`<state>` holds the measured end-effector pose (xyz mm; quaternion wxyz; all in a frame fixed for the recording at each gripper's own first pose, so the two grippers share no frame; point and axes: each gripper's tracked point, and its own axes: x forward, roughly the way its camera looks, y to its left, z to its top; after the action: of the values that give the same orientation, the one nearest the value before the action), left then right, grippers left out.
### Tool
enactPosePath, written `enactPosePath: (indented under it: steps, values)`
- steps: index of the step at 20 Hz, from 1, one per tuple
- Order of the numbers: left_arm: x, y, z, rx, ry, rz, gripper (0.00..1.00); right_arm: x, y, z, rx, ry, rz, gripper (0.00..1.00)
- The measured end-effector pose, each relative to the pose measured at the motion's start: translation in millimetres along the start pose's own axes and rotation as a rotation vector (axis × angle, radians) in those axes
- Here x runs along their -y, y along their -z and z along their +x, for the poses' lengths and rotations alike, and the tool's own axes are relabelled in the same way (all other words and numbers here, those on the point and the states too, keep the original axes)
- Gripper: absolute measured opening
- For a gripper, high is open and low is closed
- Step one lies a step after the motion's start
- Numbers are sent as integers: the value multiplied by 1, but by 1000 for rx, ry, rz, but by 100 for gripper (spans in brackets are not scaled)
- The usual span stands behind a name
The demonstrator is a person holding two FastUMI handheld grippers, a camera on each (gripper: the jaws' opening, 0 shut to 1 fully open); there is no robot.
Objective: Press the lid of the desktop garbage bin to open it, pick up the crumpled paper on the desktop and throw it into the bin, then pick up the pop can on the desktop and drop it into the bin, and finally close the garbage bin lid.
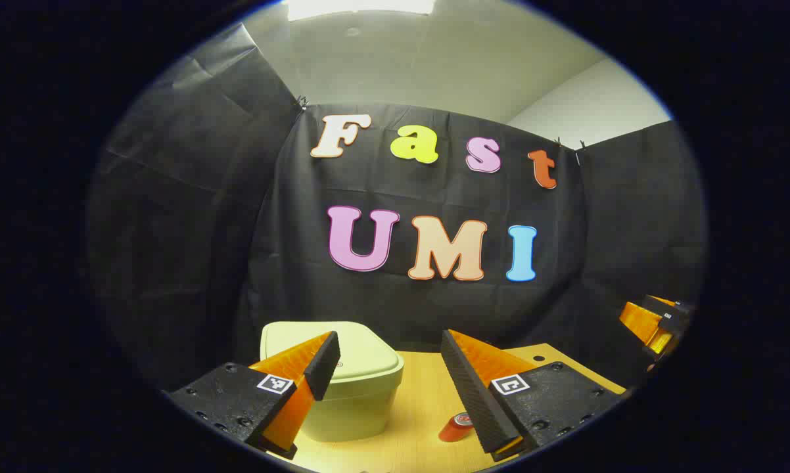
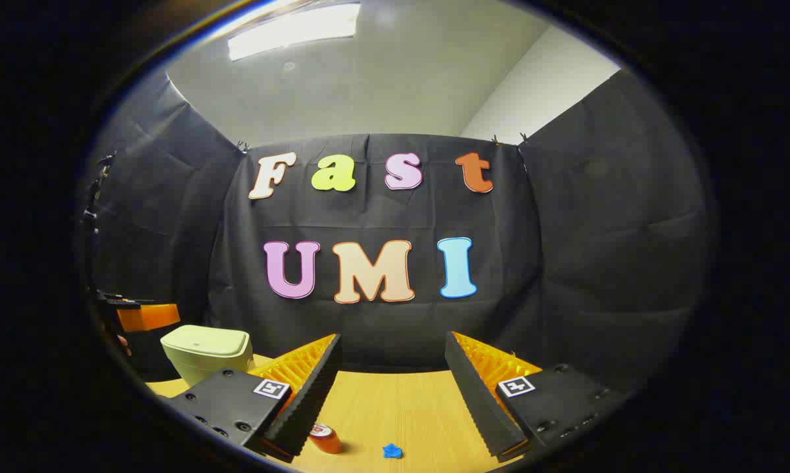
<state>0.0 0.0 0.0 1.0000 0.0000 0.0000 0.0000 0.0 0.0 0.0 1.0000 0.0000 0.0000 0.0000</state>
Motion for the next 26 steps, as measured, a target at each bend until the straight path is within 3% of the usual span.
enactPosePath:
  steps: [7,11,14,23,25,26]
  values:
    - [-5,11,13,-24,17,-71,94,-11,3,6,-38,3,-23,99]
    - [-13,15,18,-29,-2,-29,90,-14,8,11,-63,-15,-46,99]
    - [-9,17,21,-30,-4,-43,94,-10,12,12,-81,-25,-78,99]
    - [-13,17,18,-23,-33,-33,90,2,11,16,-74,-10,-39,99]
    - [-15,17,15,-20,-36,-18,94,7,13,14,-78,-4,-65,99]
    - [-14,14,13,-16,-31,-10,90,8,14,13,-78,-7,-78,99]
